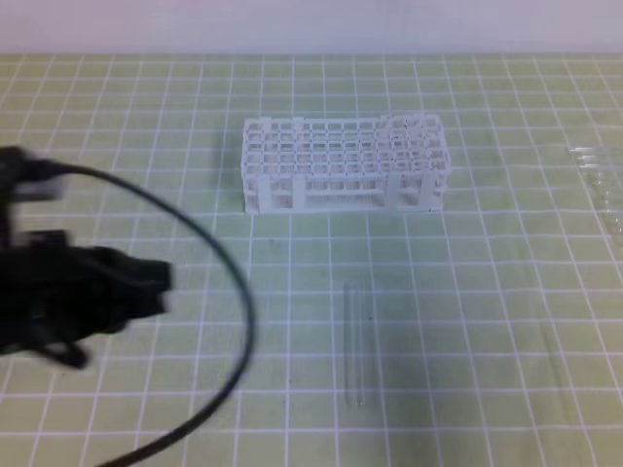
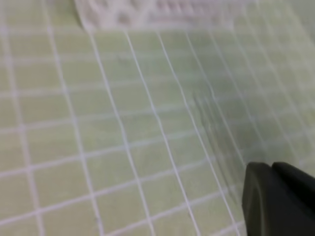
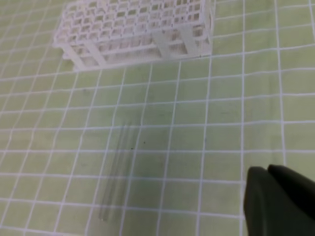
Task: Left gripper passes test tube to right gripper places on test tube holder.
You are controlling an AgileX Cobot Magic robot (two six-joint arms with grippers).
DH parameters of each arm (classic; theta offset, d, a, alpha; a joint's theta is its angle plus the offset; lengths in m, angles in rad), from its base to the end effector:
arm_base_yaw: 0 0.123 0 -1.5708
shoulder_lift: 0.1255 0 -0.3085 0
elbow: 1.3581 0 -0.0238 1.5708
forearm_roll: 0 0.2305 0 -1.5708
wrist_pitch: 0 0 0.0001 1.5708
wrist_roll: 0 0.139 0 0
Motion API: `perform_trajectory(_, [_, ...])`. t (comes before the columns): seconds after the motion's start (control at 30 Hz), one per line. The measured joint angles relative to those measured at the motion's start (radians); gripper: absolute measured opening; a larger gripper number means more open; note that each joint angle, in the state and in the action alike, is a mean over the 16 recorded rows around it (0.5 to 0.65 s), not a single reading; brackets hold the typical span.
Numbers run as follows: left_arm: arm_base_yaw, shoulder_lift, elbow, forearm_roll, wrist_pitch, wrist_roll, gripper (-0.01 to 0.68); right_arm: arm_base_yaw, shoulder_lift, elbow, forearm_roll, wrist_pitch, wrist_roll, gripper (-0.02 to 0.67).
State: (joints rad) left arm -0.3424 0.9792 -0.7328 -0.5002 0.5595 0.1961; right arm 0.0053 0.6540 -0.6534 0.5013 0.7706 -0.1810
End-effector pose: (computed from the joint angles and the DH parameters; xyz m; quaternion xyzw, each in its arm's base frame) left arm 0.1753 -0.1001 0.3029 0.1029 0.8869 -0.2350 0.3843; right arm 0.1145 0.0472 0.3075 0.0049 0.8793 0.1950 0.4344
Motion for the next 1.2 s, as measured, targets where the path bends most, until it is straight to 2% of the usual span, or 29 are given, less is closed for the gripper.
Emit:
perform_trajectory(0.23, [-0.24,0.289,-0.178,0.138,0.05,-0.179,0.0,0.0,0.014,-0.009,-0.027,0.049,-0.018,-0.016])
perform_trajectory(0.43, [-0.366,0.482,-0.336,0.26,0.133,-0.34,0.002,0.0,0.015,-0.011,-0.058,0.081,-0.018,-0.016])
perform_trajectory(0.63, [-0.41,0.622,-0.485,0.297,0.243,-0.397,0.037,0.004,0.015,-0.011,-0.075,0.093,-0.017,-0.016])
perform_trajectory(0.97, [-0.417,0.815,-0.718,0.291,0.43,-0.427,0.229,0.023,0.015,-0.011,-0.094,0.081,-0.018,-0.016])
perform_trajectory(1.2, [-0.433,0.899,-0.807,0.293,0.503,-0.489,0.321,0.031,0.015,-0.011,-0.103,0.074,-0.019,-0.016])
